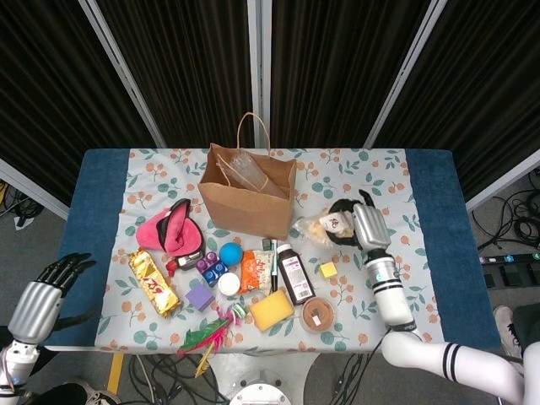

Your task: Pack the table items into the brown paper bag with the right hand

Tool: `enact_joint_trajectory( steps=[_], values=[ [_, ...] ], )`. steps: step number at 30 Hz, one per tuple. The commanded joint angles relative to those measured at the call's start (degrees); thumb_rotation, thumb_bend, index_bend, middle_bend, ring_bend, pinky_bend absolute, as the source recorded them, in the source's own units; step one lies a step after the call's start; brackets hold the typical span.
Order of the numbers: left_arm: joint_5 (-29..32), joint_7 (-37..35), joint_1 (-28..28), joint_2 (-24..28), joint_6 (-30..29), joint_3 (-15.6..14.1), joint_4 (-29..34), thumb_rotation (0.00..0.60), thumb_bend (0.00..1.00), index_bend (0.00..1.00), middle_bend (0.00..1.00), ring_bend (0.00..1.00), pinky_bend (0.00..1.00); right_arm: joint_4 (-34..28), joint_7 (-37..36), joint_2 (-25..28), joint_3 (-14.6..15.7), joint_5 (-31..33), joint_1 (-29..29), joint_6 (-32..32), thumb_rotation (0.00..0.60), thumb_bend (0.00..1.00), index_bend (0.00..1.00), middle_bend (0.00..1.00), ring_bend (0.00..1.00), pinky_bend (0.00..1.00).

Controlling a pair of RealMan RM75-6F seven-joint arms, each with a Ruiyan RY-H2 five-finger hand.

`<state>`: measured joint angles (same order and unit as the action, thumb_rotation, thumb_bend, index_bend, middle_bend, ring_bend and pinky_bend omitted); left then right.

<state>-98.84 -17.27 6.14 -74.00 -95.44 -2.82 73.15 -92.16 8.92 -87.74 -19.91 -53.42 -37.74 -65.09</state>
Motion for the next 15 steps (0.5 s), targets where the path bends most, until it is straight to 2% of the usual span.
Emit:
enact_joint_trajectory(
  steps=[1, 4, 7, 11, 15],
  values=[
    [-0.2, 0.2, -0.1, 0.0, -0.2, -0.1, 0.2, 0.600, 0.11, 0.26, 0.27, 0.17, 0.25, -8.2, 2.4, 5.1, -7.2, -1.1, -1.6, -3.9, 0.600, 0.24, 0.59, 0.53, 0.35, 0.06],
    [-0.2, 0.3, -0.2, 0.0, -0.3, -0.2, 0.3, 0.600, 0.11, 0.26, 0.27, 0.17, 0.25, -11.3, 4.9, 5.5, -11.5, 0.9, -4.9, -4.5, 0.600, 0.24, 0.59, 0.53, 0.35, 0.06],
    [-0.1, 0.4, -0.2, 0.1, -0.3, 0.0, 0.4, 0.600, 0.11, 0.26, 0.27, 0.17, 0.25, -11.9, 7.3, 3.5, -14.8, 3.9, -9.2, -4.8, 0.600, 0.24, 0.59, 0.53, 0.35, 0.06],
    [0.3, 0.2, -0.2, 0.3, -0.3, 0.3, 0.4, 0.600, 0.11, 0.26, 0.27, 0.17, 0.25, -9.2, 10.0, -1.1, -17.0, 7.7, -15.1, -5.5, 0.600, 0.24, 0.59, 0.53, 0.35, 0.07],
    [0.7, -0.1, -0.3, 0.5, -0.3, 0.4, 0.2, 0.600, 0.11, 0.26, 0.27, 0.17, 0.25, -4.5, 12.2, -5.8, -17.2, 9.4, -19.7, -7.2, 0.600, 0.24, 0.59, 0.52, 0.34, 0.05]
  ],
)
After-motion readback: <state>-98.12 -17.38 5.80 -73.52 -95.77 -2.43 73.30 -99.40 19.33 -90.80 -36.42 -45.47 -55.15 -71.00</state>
